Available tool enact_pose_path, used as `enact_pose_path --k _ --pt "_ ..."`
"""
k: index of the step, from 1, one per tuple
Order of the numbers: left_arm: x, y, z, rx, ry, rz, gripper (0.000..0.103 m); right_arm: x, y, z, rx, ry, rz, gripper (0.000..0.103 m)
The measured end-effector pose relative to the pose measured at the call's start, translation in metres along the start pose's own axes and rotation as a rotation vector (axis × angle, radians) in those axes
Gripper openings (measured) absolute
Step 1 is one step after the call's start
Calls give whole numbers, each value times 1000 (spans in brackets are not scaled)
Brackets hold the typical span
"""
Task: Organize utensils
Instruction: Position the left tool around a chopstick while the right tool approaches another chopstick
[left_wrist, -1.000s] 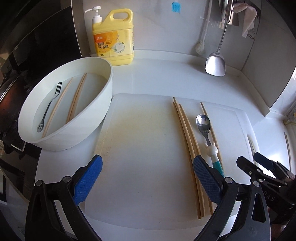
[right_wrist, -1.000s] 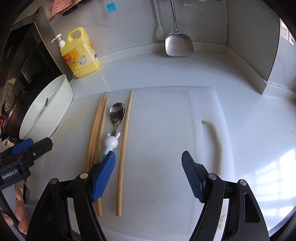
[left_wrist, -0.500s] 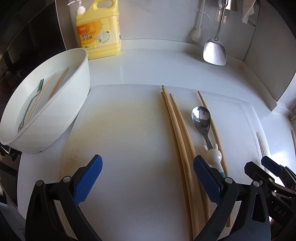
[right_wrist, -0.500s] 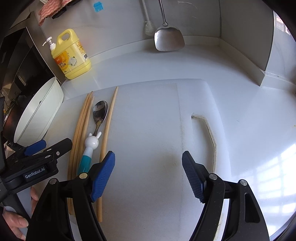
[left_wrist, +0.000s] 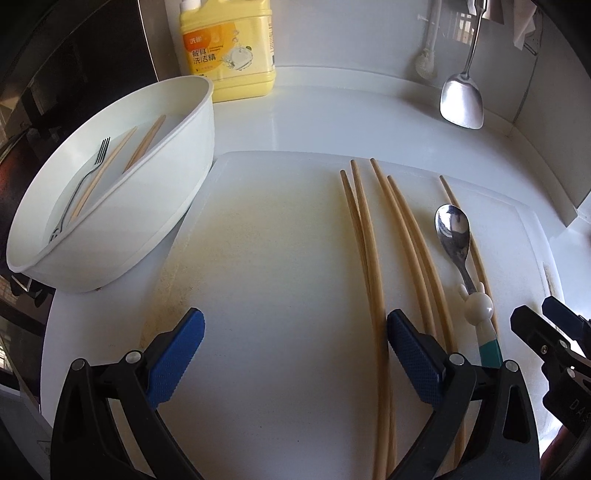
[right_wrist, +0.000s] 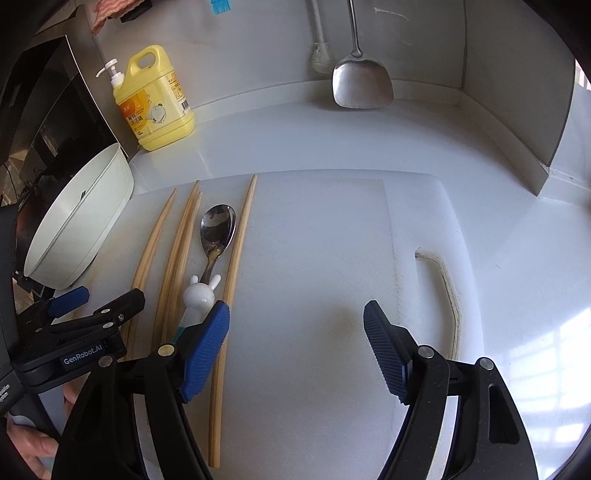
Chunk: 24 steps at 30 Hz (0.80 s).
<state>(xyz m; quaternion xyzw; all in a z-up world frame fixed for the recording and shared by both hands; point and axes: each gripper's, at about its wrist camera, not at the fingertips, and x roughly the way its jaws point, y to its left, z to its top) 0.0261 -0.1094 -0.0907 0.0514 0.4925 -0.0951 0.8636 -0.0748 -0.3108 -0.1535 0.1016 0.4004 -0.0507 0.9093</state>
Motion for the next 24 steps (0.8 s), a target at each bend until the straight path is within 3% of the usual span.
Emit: enact_pose_path --k 11,24 --pt "-6 17 -2 -21 -29 13 97 10 21 6 -110 20 -74 72" --pt "0 38 -8 -53 -22 47 98 18 20 8 -126 23 -108 72"
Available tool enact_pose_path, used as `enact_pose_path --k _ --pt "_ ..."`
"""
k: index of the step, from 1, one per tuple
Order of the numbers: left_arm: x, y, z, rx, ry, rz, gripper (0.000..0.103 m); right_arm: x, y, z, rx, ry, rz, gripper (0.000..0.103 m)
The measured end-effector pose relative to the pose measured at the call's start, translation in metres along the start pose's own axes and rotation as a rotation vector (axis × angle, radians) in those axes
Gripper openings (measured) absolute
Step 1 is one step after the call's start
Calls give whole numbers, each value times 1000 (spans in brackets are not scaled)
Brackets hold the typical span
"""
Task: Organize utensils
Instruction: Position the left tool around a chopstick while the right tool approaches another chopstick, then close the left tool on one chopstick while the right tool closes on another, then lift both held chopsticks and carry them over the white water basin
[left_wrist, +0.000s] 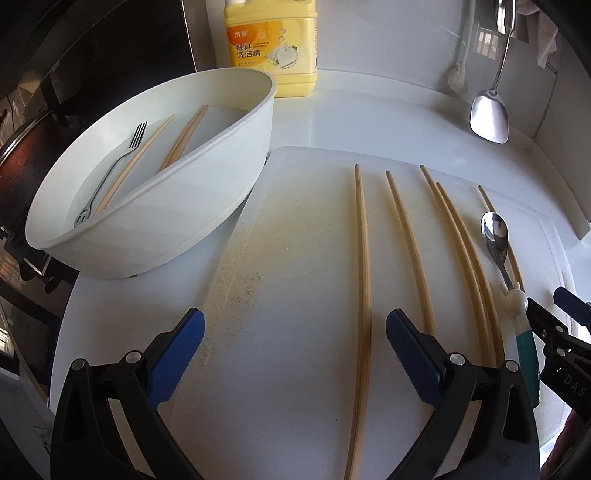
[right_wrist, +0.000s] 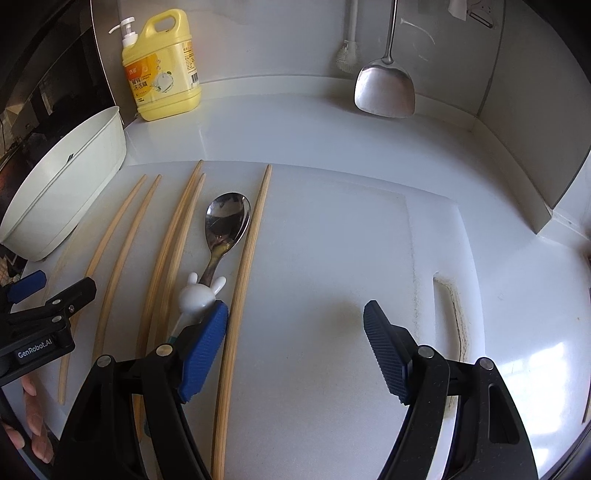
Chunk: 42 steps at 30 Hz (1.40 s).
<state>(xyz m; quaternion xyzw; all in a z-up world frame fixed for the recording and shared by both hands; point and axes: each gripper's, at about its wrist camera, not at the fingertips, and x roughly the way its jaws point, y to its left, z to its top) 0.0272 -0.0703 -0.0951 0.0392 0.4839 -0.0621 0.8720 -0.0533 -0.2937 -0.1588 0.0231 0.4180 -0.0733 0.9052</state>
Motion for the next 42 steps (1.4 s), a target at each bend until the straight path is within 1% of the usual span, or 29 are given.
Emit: enact_pose_path --k 5,8,10,11,12,13,14,16,18,19,22,24,26,29,32,37,42 --pt "4 2 1 -36 -6 -23 98 3 4 3 -11 -23 1 71" --pt "5 -3 2 -17 -24 -16 97 2 6 2 -18 -40 8 68" --pt "4 -6 2 0 -34 -21 93 0 9 0 -31 -54 11 55" --pt "3 -7 2 2 -36 -29 91 -1 11 -1 -41 -58 13 52" --pt "3 -8 3 2 -36 -41 86 -1 13 -1 -52 -62 15 45" --pt "2 -9 3 1 -36 -50 84 -2 16 -1 -63 -65 16 38" --pt "2 -10 4 6 -37 -52 81 -2 19 -1 -73 -67 17 34" --pt "1 -15 6 22 -40 -62 72 -2 24 1 -89 -73 15 22" --pt "-1 -21 8 46 -40 -77 54 -2 28 1 -98 -80 22 15" --pt "-1 -25 9 59 -40 -85 49 -2 29 0 -101 -85 19 11" --pt "-4 -35 9 94 -45 -108 19 -3 30 0 -97 -92 24 6" --pt "-5 -39 7 110 -49 -107 7 -4 27 -1 -85 -91 36 6" --pt "-5 -39 6 111 -49 -109 7 -4 24 -2 -71 -90 51 6" --pt "-6 -33 7 81 -32 -145 7 -7 18 -5 -38 -88 71 6" --pt "-10 -30 7 71 -27 -164 7 -10 12 -8 -3 -86 84 6" --pt "-26 -29 11 66 -36 -196 7 -23 5 -8 37 -106 95 6" --pt "-49 -23 18 55 -49 -217 7 -44 -1 -1 51 -148 94 6"
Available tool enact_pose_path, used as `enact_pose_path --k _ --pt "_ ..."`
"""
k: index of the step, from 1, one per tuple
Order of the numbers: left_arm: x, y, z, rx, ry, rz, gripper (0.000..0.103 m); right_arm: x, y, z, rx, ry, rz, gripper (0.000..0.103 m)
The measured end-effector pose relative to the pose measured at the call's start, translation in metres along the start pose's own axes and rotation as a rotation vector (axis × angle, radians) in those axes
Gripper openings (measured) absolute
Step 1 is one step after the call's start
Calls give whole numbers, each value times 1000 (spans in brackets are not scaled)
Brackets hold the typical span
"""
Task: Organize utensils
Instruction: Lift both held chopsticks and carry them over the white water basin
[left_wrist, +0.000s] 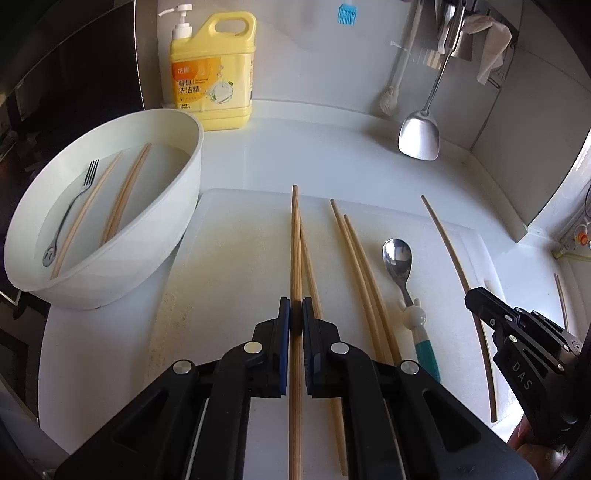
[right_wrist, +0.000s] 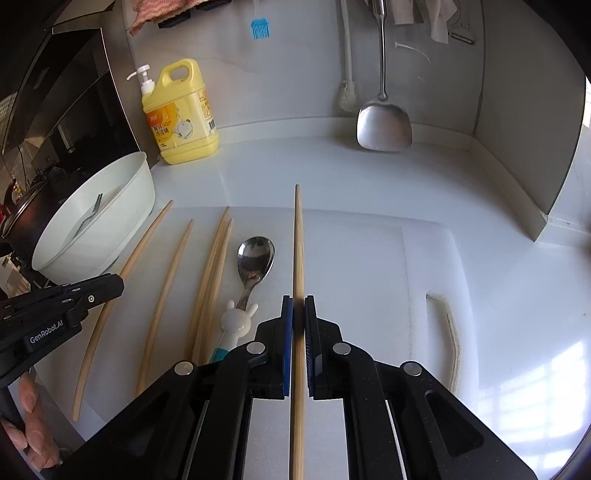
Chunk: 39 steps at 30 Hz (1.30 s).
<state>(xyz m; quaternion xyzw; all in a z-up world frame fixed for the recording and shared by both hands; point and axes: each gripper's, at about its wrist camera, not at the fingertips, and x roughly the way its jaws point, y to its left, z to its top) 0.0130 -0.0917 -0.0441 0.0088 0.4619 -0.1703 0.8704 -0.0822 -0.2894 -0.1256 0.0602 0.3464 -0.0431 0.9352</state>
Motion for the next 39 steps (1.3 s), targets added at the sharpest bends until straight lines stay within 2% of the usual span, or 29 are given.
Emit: enact_pose_path --k 5,9,17,21,25,28,32,39 --pt "-33 12 12 -15 -33 3 7 -22 11 19 -30 -43 21 6" --pt "-60 33 27 -29 -60 15 7 -37 34 42 -60 -81 63 6" --pt "-90 121 60 -30 -108 92 7 -33 124 97 -92 -137 176 6" --pt "-78 171 81 -16 -98 103 7 -6 179 118 -83 -125 209 6" --pt "-54 213 102 6 -76 69 7 32 230 136 -59 -83 222 6" --pt "-31 234 114 32 -20 23 7 59 256 143 -17 -40 225 6" --pt "-4 246 121 89 34 -2 7 92 278 143 21 27 215 6" --pt "31 261 117 62 112 -15 7 141 291 137 60 172 210 6"
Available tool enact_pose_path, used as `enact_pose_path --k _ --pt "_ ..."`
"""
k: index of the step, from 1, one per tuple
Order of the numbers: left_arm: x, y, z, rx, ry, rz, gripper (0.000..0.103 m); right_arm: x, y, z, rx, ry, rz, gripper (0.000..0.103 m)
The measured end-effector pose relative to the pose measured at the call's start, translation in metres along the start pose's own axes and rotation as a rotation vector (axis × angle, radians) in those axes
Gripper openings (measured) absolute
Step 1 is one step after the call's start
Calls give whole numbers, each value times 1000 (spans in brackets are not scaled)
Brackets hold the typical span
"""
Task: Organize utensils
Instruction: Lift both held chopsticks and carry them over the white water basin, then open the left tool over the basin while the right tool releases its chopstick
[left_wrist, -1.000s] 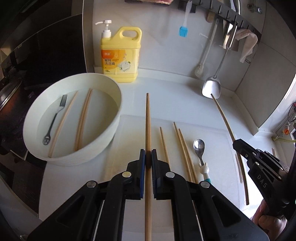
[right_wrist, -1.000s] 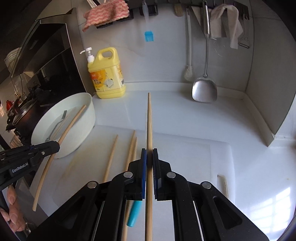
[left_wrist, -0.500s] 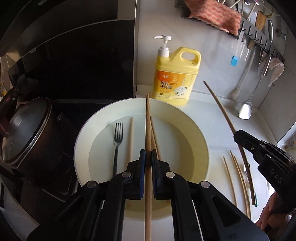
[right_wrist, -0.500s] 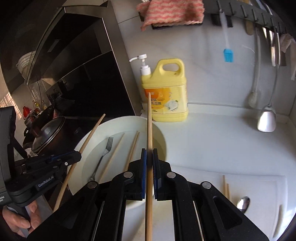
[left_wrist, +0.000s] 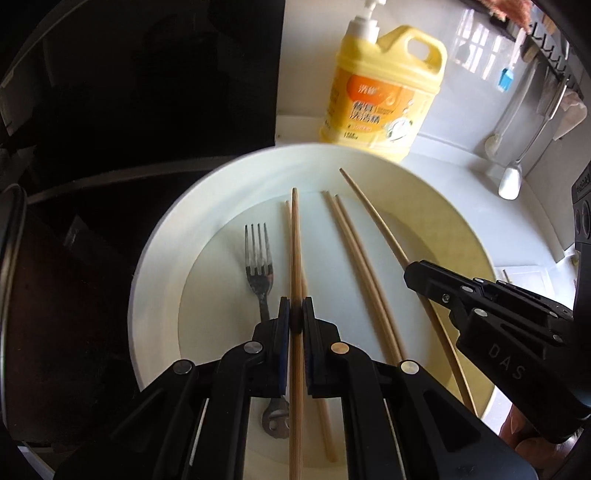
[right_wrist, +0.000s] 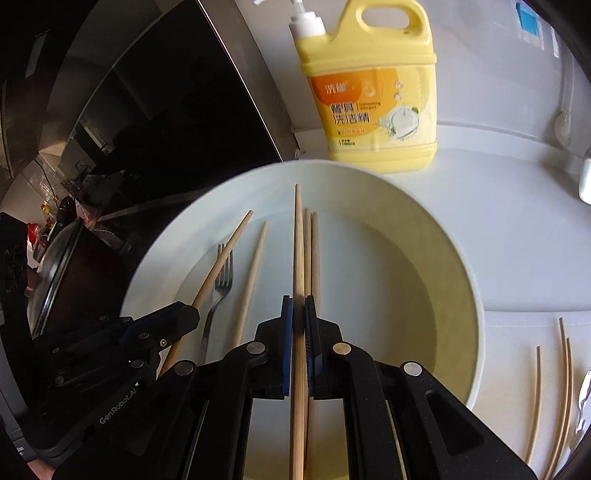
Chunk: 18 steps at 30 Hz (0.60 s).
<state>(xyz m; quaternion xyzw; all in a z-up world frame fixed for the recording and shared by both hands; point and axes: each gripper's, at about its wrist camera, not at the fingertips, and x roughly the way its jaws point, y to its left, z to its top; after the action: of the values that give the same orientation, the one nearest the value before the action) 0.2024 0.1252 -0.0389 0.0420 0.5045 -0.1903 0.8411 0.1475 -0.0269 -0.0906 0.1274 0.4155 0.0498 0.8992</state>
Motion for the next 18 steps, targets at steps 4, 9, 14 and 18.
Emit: enact_pose_path --k 4,9,14,18 --pt "8 3 -1 0 23 7 7 10 1 0 12 29 1 6" --pt "2 1 0 23 21 34 25 6 1 2 8 30 5 9" --pt "-26 5 -1 59 -60 87 72 -26 -15 0 47 -75 -38 35" --pt "-37 5 6 78 -79 98 75 -70 -32 -17 93 -184 -103 45"
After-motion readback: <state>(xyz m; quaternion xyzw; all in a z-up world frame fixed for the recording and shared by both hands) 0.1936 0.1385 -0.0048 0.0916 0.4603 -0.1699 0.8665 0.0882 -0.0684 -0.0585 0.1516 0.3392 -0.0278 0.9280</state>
